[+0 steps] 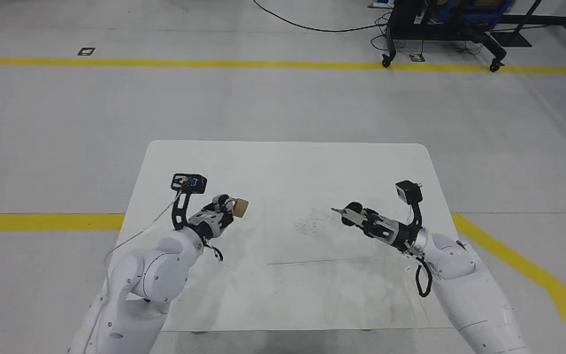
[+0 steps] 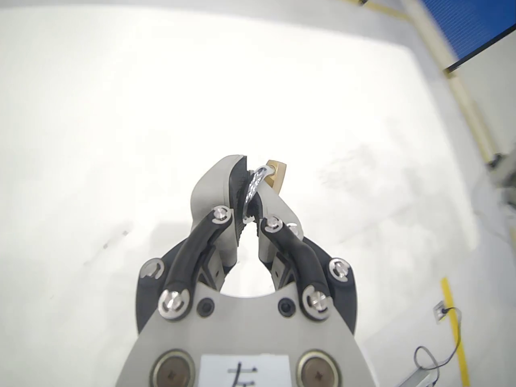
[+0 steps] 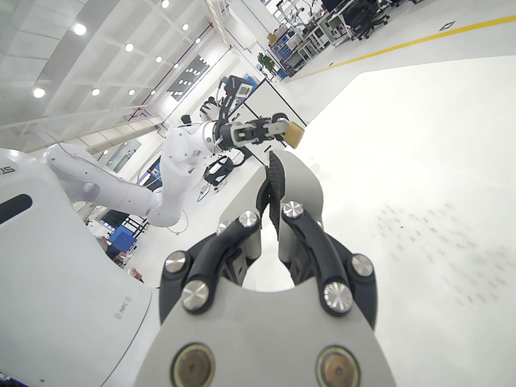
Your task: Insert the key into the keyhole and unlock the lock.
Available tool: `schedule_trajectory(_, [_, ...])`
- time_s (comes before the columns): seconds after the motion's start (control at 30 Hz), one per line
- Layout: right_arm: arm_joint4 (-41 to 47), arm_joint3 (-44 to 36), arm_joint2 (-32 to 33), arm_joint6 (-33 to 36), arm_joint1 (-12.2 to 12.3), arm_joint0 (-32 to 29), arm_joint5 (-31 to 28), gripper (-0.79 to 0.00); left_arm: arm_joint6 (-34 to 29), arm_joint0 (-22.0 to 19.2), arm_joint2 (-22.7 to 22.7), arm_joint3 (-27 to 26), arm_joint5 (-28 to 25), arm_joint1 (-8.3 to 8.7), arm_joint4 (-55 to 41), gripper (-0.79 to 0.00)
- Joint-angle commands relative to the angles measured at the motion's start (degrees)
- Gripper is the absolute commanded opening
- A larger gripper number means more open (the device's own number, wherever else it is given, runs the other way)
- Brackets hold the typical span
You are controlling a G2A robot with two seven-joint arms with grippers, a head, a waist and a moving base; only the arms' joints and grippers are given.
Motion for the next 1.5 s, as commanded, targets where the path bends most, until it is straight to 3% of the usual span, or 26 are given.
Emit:
schedule_trajectory(0.0, [0.0,0.0,0.0,0.0,0.0,0.0,0.0,-0.785,3.7,-0.2,-1.3,0.9,-4.7,-0.01,-4.0,-0.785])
schedule_trajectory(0.27, [0.0,0.0,0.0,0.0,0.0,0.0,0.0,-0.785,4.0,-0.1,-1.4,1.3,-4.6,-0.10,-5.7,-0.785])
schedule_trajectory(0.4, [-0.1,0.0,0.0,-0.3,0.0,0.0,0.4,-0.785,-1.3,-3.4,-3.4,10.4,-8.2,-0.96,-34.2,-0.785])
schedule_trajectory(0.5, [-1.0,-0.3,-2.9,-4.5,-0.8,1.2,3.8,-0.785,-9.2,-7.1,-4.5,20.0,-10.2,-1.40,-53.7,-0.785])
schedule_trajectory(0.73, [-1.0,1.8,-12.9,-12.1,-3.5,8.3,6.2,-0.785,-23.4,-12.2,-1.5,30.7,-14.9,-1.67,-64.6,-0.785])
schedule_trajectory(1.1, [-2.5,9.9,-21.9,-21.6,-7.5,17.8,2.9,-0.785,-30.8,-15.3,0.0,33.2,-19.3,-1.28,-64.6,-0.785])
schedule_trajectory(1.47, [-0.9,14.8,-28.8,-17.3,-9.9,22.0,0.9,-0.785,-30.1,-15.6,1.2,33.2,-18.2,-0.89,-62.4,-0.785])
